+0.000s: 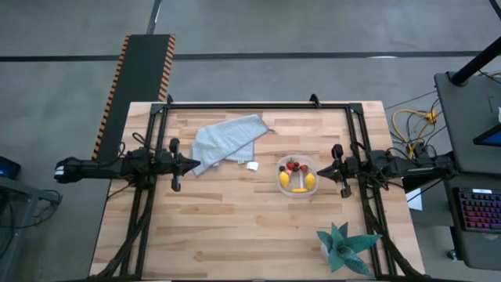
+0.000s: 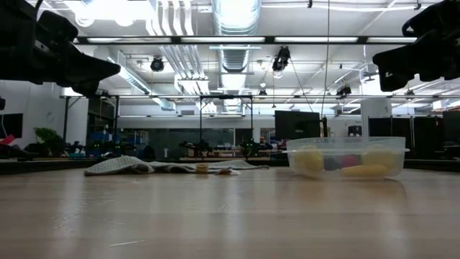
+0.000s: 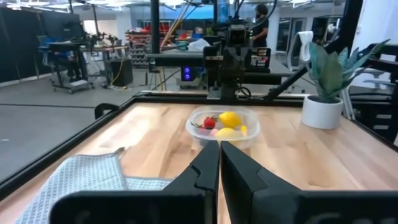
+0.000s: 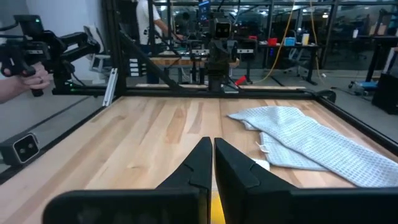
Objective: Pick and placing Produce into tupperware
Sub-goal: Return to Home Position
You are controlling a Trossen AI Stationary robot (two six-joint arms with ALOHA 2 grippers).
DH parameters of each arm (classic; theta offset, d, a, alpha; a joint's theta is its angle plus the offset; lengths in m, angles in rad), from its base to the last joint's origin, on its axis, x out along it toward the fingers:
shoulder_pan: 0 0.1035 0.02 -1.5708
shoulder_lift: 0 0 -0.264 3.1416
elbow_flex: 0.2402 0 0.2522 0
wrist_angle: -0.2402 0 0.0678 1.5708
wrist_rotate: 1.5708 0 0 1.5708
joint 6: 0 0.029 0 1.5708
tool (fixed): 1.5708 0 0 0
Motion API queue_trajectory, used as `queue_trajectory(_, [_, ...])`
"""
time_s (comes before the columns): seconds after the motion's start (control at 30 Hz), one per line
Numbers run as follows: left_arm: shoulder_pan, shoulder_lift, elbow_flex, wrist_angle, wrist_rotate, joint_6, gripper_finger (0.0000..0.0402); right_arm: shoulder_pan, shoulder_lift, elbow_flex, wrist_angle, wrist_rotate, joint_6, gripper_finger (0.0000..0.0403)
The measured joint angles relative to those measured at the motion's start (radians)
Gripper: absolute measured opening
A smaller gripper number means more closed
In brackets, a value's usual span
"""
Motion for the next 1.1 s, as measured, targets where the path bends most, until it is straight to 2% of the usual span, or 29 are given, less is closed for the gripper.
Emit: queue_trajectory(1.1, [0.000, 0.013, -0.003, 0.000, 0.013, 0.003, 0.0000, 0.000, 0.001, 0.000, -0.002, 0.023, 0.052, 0.0009])
